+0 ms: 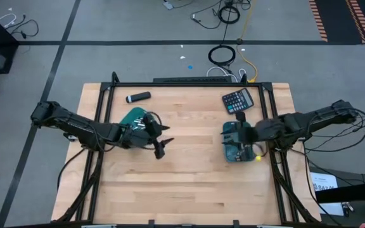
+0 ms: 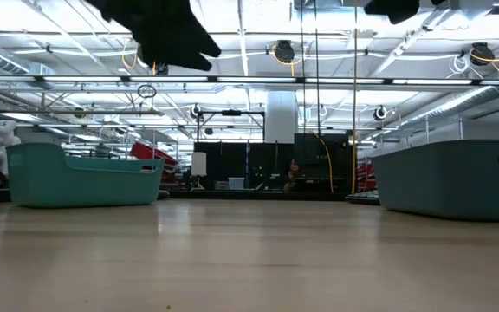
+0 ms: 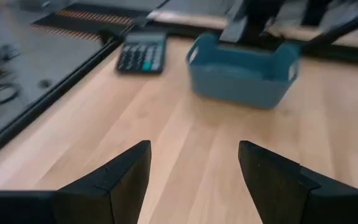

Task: Sort batteries
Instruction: Return to Home Position

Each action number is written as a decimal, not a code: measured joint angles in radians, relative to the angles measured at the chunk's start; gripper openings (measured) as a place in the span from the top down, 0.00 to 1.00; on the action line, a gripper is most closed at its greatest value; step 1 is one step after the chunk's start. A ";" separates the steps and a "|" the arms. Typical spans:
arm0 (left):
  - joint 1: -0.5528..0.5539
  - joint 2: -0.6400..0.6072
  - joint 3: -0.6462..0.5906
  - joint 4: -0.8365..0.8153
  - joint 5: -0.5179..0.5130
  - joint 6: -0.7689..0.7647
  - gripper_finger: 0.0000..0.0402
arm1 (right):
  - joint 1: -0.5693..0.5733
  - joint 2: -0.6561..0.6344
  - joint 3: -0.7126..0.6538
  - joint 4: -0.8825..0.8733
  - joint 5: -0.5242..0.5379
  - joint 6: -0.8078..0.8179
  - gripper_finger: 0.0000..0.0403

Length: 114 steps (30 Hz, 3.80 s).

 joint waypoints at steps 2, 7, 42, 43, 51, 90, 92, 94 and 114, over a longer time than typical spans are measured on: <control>0.029 -0.021 -0.065 0.090 0.062 0.032 0.37 | -0.022 -0.069 -0.082 0.128 -0.026 -0.009 0.63; 0.064 -0.116 -0.192 0.239 0.190 0.165 0.37 | -0.075 -0.199 -0.272 0.408 -0.076 -0.002 0.66; -0.004 -0.788 -0.517 0.088 0.354 0.157 0.37 | -0.156 -0.781 -0.806 0.882 -0.187 0.058 0.95; -0.005 -0.813 -0.517 0.068 0.354 0.155 0.37 | -0.156 -0.795 -0.806 0.867 -0.177 0.057 0.96; -0.005 -0.971 -0.516 -0.092 0.321 0.152 0.37 | -0.155 -0.913 -0.806 0.783 -0.079 0.026 0.96; -0.004 -1.284 -0.828 0.144 0.179 0.071 0.37 | -0.153 -0.911 -0.841 0.646 0.241 0.131 1.00; -0.004 -1.284 -0.828 0.146 0.176 0.070 0.37 | -0.153 -0.909 -0.840 0.636 0.193 0.146 1.00; -0.004 -1.283 -0.828 0.155 0.173 0.063 0.37 | -0.153 -0.911 -0.839 0.640 0.155 0.154 1.00; -0.003 -1.282 -0.829 0.152 -0.007 0.469 0.37 | -0.155 -0.910 -0.838 0.584 0.247 0.196 1.00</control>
